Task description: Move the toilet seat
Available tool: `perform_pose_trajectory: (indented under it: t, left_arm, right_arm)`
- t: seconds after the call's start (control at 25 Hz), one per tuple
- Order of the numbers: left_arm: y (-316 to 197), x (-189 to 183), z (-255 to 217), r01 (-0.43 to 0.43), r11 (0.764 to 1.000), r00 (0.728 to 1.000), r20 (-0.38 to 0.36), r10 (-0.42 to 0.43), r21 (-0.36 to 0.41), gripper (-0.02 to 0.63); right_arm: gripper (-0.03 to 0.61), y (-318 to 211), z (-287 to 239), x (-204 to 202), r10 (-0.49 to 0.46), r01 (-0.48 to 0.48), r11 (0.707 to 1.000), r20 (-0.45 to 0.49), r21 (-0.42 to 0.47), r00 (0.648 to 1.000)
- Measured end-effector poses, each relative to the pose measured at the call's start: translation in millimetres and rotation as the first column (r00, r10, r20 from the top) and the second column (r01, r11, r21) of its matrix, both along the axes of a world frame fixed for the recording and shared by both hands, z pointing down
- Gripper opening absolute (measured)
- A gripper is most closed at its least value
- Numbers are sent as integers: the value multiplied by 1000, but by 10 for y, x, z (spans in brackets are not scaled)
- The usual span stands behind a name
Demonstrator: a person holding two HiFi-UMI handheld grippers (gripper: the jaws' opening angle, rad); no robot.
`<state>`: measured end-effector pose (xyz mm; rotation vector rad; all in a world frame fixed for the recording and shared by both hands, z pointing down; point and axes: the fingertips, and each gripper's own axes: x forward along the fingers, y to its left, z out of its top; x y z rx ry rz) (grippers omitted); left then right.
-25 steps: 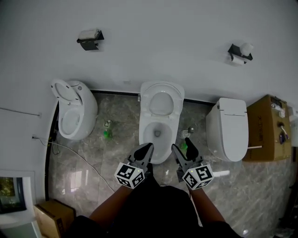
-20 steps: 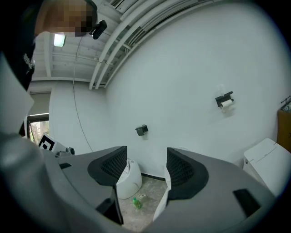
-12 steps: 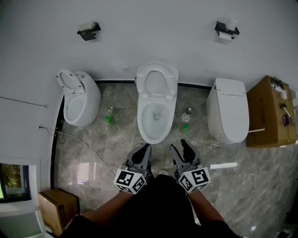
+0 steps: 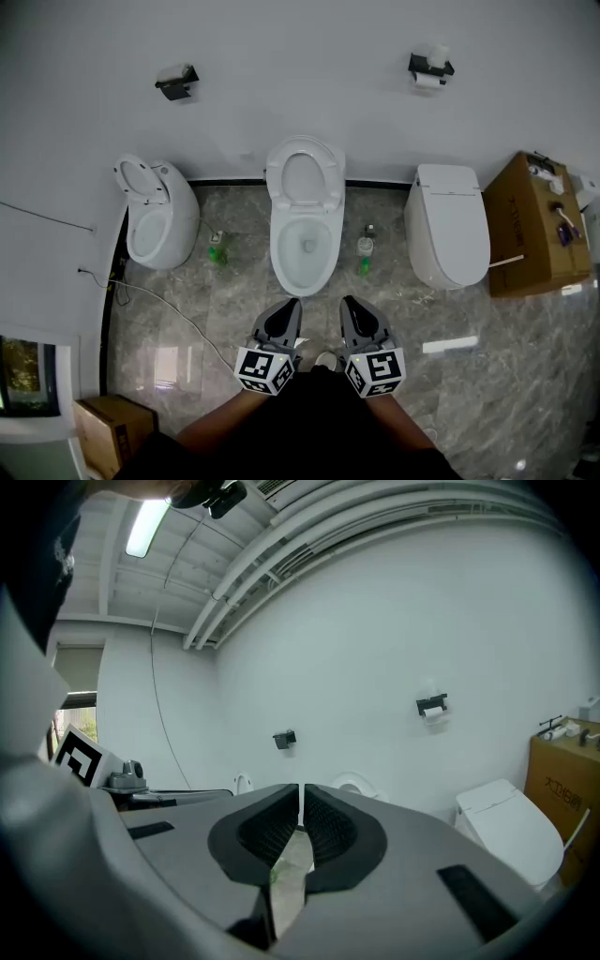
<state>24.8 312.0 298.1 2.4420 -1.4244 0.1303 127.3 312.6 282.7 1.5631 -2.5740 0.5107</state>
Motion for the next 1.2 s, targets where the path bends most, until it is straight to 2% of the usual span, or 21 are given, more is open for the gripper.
perform_pose_trajectory:
  t: [0.12, 0.44, 0.76, 0.96, 1.2]
  left_arm:
    - [62, -52, -94, 8, 999, 999, 40, -10, 39, 17]
    - [127, -350, -242, 67, 992, 996, 46, -73, 107, 17]
    - [142, -484, -350, 71, 987, 997, 18, -74, 144, 17]
    - [94, -572, -418, 76, 988, 997, -16, -74, 137, 17]
    - [20, -602, -515, 49, 987, 999, -8, -48, 156, 17]
  right_arm:
    - [37, 52, -61, -60, 0, 0, 1000, -16, 13, 1000]
    - [32, 139, -110, -351, -15, 19, 998, -73, 53, 997]
    - [31, 176, -181, -538, -16, 25, 997, -120, 77, 993]
    - [29, 138, -218, -592, -5, 14, 997, -124, 73, 992]
    - [29, 85, -314, -665, 7, 4, 997, -135, 80, 991]
